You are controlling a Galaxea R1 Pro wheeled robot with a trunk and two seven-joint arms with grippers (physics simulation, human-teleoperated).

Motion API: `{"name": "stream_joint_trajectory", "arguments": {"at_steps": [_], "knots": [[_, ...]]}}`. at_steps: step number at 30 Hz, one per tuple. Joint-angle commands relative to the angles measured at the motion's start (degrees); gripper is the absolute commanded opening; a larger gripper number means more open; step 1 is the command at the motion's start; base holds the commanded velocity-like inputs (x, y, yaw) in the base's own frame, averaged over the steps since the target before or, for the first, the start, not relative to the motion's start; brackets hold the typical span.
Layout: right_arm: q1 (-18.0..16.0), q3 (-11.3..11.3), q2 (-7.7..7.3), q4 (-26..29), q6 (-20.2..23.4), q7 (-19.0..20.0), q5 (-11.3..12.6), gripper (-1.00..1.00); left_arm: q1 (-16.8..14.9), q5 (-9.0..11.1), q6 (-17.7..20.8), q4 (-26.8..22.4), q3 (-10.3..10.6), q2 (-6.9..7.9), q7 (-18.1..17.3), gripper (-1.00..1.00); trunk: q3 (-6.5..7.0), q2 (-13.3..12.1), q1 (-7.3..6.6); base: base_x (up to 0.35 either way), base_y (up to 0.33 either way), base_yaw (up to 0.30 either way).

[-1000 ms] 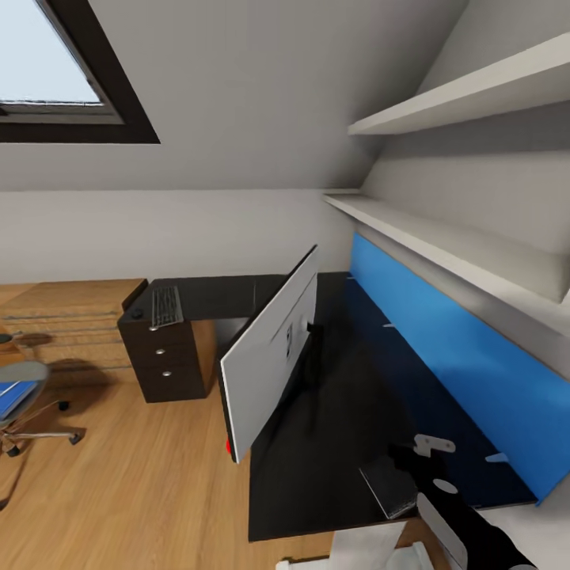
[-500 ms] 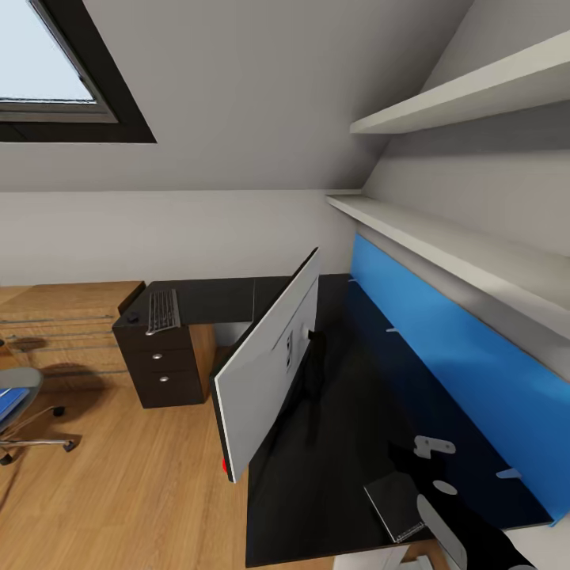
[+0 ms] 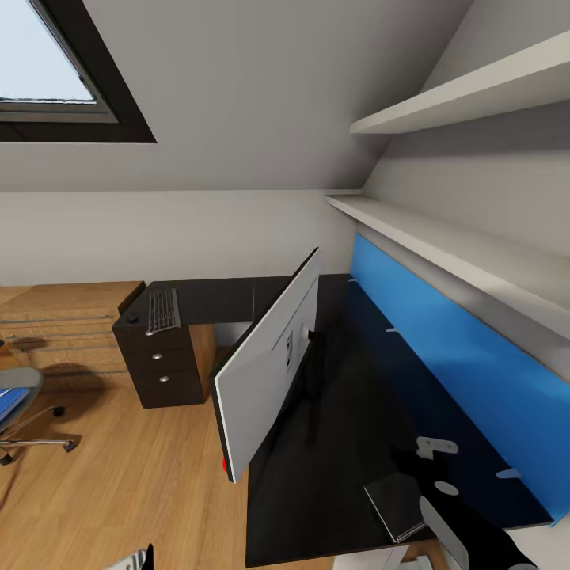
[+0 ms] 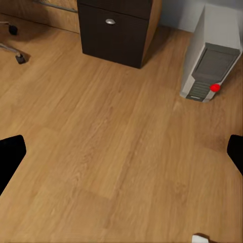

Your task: In the bedroom, organize the workspace by keeping the computer under the desk, ensuring the monitor is on the desk, placing the keyboard on the desk next to the monitor, placing the mouse on the desk next to the keyboard, moving the folder from the swivel chair onto the desk next to the mouse, stacking the notebook on top of the folder with the pen on top of the notebook, and positioning the swivel chair next to the desk.

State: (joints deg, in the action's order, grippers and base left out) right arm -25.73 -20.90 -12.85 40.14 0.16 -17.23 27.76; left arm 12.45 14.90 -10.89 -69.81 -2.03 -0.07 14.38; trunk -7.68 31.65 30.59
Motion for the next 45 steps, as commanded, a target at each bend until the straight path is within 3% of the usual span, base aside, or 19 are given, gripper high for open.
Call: {"name": "stream_joint_trajectory", "arguments": {"at_steps": [1, 10, 14, 24, 35, 40, 41, 45], "knots": [[-0.1, -0.5, -0.12, -0.1, 0.0, -0.5, 0.5, 1.0, 0.1, 0.6, -0.2, -0.3, 0.0, -0.01, 0.1, 1.0, -0.09, 0.1, 0.03, 0.0, 0.0, 0.0], [-1.1, -0.4, -0.3, -1.8, 0.0, -0.5, 0.5, 1.0, 0.6, 1.7, -0.1, -2.5, 0.0, -0.02, 0.2, 1.0, -0.09, 0.1, 0.03, 0.0, 0.0, 0.0], [-2.0, -0.3, -0.45, -3.5, 0.0, -0.5, 0.5, 1.0, 0.7, 2.9, 0.6, -3.0, -0.2, -0.02, 0.2, 1.0, -0.81, 1.7, 0.91, 0.0, 0.0, 0.0], [-2.9, -0.2, -0.88, -5.3, -0.1, 1.3, 0.6, 1.0, 0.9, 4.7, 9.9, -3.4, -2.9, -0.02, 0.1, 1.0, -2.61, 5.7, 3.1, 0.0, 0.0, 0.0], [-3.0, 0.1, -1.04, -5.9, -2.2, 6.8, 0.7, 1.0, 1.0, 4.8, 13.6, -3.4, -3.6, 0.04, -0.1, 1.0, -4.58, 10.1, 5.52, 0.0, 0.0, 0.0], [-3.0, 0.4, -1.1, -7.6, -4.9, 9.1, 0.7, 1.0, 1.0, 4.8, 22.0, -3.5, -3.8, 0.84, -0.3, 1.0, -5.48, 12.1, 6.62, 0.0, 0.0, 0.0], [-3.0, 0.5, -1.13, -7.8, -5.2, 9.3, 0.7, 1.0, 1.0, 5.0, 24.5, -3.6, -3.9, 1.65, -0.6, 1.0, -5.66, 12.5, 6.84, 0.0, 0.0, 0.0], [-3.0, 0.7, -1.46, -8.1, -5.7, 9.7, 0.8, 1.0, 1.0, 6.3, 28.4, -3.8, -4.0, 3.76, -2.4, 1.0, -6.38, 14.1, 7.71, 0.0, 0.0, 0.0]]}}
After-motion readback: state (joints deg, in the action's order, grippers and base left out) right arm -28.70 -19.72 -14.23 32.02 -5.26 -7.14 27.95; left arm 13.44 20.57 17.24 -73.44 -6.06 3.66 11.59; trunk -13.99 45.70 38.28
